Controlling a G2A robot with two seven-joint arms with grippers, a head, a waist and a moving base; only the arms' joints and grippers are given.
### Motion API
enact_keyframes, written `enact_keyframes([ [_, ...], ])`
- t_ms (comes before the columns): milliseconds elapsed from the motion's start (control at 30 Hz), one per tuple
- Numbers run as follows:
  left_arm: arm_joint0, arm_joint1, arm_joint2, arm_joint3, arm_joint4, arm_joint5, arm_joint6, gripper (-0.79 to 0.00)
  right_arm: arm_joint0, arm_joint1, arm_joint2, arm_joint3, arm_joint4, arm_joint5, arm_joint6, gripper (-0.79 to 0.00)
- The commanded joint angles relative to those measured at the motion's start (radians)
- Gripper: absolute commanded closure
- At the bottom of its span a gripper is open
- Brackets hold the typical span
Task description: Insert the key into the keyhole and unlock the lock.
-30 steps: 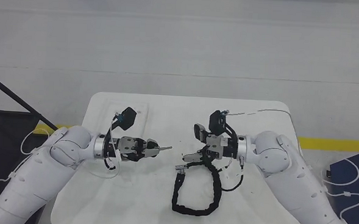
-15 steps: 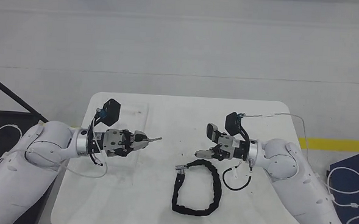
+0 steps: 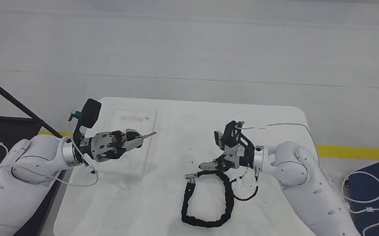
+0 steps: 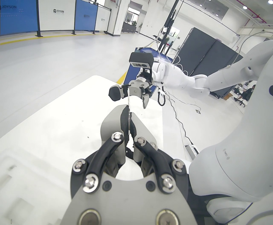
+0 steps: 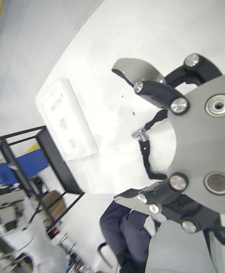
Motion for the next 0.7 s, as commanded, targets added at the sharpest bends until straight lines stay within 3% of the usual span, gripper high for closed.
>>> enact_keyframes([
  [0,0.0,0.0,0.0,0.0,0.0,0.0,0.0,0.0,0.045,-0.007,-0.041,-0.025,-0.211,0.015,0.012,-0.785],
  [67,0.0,0.0,0.0,0.0,0.0,0.0,0.0,0.0,0.082,-0.017,-0.11,-0.046,-0.443,0.007,0.002,-0.785],
  [200,0.0,0.0,0.0,0.0,0.0,0.0,0.0,0.0,0.152,-0.043,-0.227,-0.034,-0.783,0.006,-0.146,-0.785],
  [667,0.0,0.0,0.0,0.0,0.0,0.0,0.0,0.0,0.152,-0.043,-0.227,-0.034,-0.783,0.006,-0.146,-0.785],
])
